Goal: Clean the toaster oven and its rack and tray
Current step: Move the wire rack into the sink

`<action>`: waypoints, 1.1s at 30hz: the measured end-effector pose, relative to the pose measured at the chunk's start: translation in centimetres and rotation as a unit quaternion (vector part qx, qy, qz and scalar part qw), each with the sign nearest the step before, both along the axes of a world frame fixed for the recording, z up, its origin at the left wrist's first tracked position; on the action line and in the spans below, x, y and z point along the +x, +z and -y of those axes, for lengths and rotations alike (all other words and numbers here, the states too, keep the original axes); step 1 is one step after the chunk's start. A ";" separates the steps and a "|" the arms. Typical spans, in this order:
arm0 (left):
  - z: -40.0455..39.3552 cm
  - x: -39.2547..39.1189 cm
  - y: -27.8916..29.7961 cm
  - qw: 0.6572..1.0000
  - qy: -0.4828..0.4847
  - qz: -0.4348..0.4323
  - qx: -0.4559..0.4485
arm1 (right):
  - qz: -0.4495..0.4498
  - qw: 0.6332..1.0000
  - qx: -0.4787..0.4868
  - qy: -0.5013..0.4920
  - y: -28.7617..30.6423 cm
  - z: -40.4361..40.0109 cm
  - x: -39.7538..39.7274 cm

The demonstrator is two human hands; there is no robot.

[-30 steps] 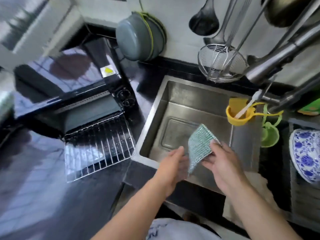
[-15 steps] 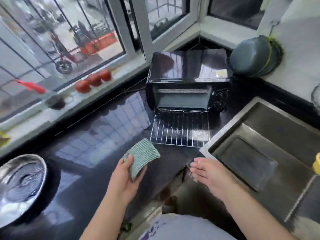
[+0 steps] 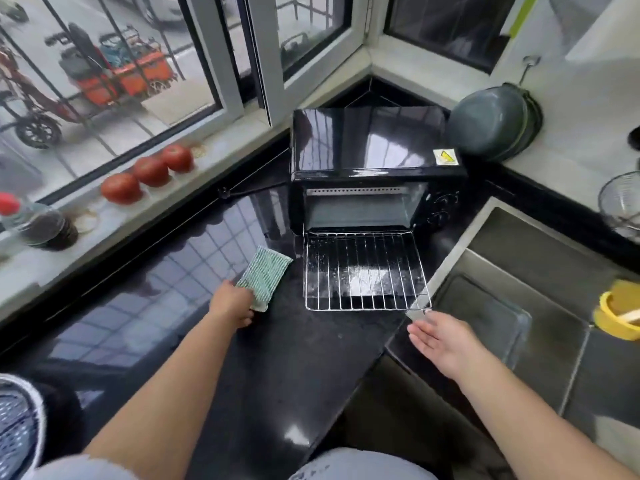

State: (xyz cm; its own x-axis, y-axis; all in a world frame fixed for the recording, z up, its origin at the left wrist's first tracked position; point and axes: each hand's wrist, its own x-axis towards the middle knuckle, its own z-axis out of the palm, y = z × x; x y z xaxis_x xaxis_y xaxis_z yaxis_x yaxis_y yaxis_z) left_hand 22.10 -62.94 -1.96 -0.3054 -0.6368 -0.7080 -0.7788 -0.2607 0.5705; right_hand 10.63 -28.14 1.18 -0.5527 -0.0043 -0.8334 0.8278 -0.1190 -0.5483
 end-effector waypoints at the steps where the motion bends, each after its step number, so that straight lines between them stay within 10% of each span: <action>1: 0.3 0.5 -0.4 0.999 -0.032 0.032 -0.021 | -0.005 1.000 0.000 -0.002 -0.1 -0.1 -0.4; 6: -0.8 3.8 -0.2 0.960 -0.177 0.094 -0.196 | -0.020 0.998 0.040 0.041 -0.8 0.6 -1.9; 16: -12.2 1.8 4.2 0.977 -0.173 -0.092 -0.086 | -0.144 0.978 0.149 0.032 -0.2 0.8 -1.4; 33: -41.8 -13.7 2.7 0.827 -0.542 -0.112 -0.102 | -0.045 0.972 0.163 -0.161 0.8 -32.1 -0.3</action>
